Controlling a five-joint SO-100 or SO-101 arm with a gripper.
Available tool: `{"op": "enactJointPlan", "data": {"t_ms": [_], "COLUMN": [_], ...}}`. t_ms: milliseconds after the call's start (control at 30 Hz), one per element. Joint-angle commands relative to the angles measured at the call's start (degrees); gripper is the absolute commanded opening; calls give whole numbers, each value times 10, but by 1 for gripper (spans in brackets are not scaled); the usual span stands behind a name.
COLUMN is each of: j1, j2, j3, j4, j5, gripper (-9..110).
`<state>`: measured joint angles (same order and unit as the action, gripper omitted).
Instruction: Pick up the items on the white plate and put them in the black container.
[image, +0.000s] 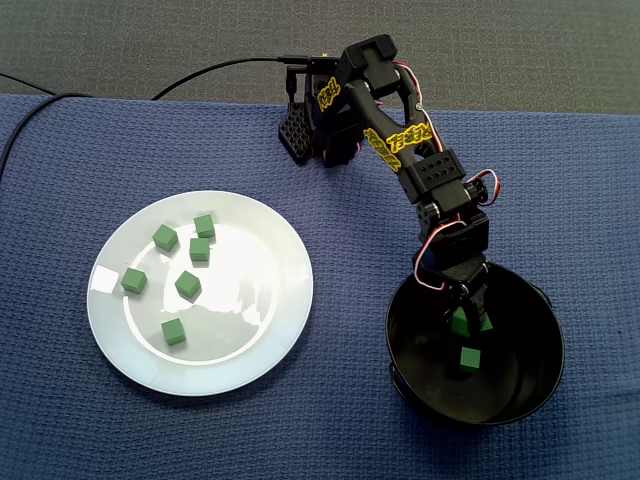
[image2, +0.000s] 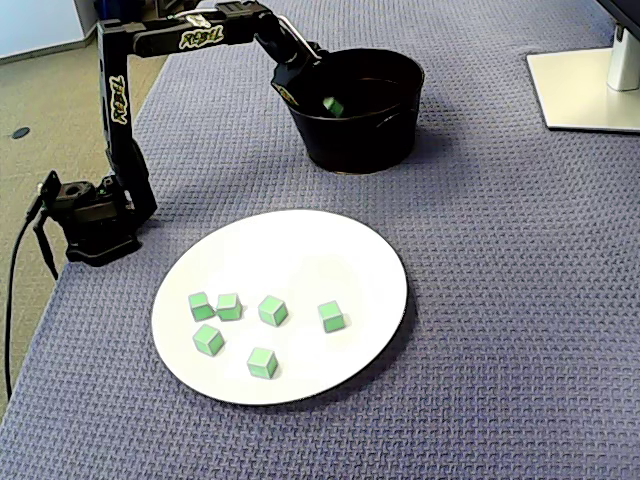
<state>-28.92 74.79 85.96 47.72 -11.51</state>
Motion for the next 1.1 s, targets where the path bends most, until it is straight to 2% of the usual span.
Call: {"op": "enactJointPlan", "data": {"t_ms": [0,133,267,467,600,800,900,1067], "j1": [8,19,53,174,295,434,482,559], "j2": [31,102,189,311,366,420,433,438], "j3": [-24,-37,-86,-177,-156,-29,25,111], "j4": [11,63,171,367,465,544,570,543], "j5": [3,6,23,31,-49,-271,-353,-426], "gripper": [28,30,29,27,28,24,21,19]}}
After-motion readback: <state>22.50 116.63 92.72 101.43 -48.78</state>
